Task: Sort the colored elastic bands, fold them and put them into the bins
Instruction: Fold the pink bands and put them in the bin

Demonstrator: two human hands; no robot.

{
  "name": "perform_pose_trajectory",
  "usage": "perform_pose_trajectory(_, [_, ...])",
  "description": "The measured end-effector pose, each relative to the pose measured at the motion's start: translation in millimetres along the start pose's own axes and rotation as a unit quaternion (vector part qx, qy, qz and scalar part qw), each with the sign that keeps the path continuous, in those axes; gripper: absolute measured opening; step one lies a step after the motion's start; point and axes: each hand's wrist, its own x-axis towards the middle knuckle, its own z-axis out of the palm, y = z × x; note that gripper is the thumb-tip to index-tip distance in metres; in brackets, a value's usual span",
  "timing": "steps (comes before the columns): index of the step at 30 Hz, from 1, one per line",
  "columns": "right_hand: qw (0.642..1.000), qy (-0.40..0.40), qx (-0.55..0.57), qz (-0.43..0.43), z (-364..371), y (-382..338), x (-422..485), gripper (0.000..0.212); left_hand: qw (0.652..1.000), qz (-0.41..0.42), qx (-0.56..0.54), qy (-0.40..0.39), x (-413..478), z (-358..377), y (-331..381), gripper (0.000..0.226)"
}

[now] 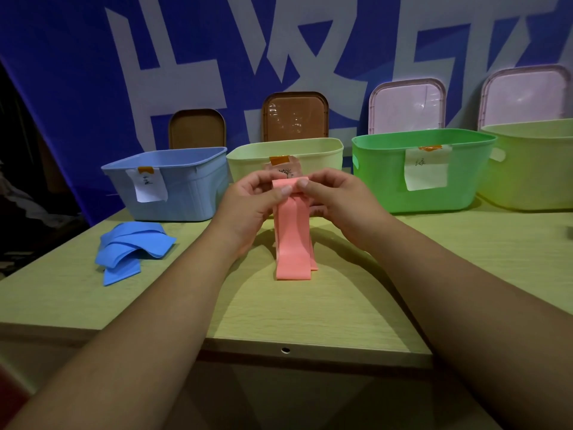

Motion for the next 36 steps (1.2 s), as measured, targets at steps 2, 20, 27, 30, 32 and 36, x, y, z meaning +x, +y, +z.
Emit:
perform_pose_trajectory(2, [1.0,-0.005,0.01,0.002,-0.8,-0.9,-0.7,0.021,1.0,-0.008,-0.005,-0.006,-0.4,0.5,0.3,0.029])
perform_pose_trajectory(20, [0.999,-0.009,0.04,0.015,-0.7,-0.2,0.3,0.023,1.0,0.002,0.01,-0.007,-2.6,-1.8,1.0,0.033])
perform_pose_trajectory(27, [0.997,-0.031,0.065,0.016,-3.9,-1.6,0.9,0.027,0.998,-0.046,0.005,-0.033,-1.8,-2.1,-2.7,0.028])
perform_pose_trajectory(30, [0.999,-0.02,0.041,0.009,-3.8,-1.2,0.8,0.029,0.998,-0.051,0.009,-0.033,-2.8,-0.1,-1.8,0.027])
perform_pose_trajectory(32, [0.999,-0.018,0.039,0.007,-4.4,-1.2,0.7,0.03,0.998,-0.048,0.004,-0.029,-2.4,-0.3,-1.6,0.027])
perform_pose_trajectory(36, [0.999,-0.023,0.046,0.017,-3.9,-0.4,1.8,0.031,0.999,-0.04,0.013,-0.017,-2.4,-2.5,-0.8,0.028])
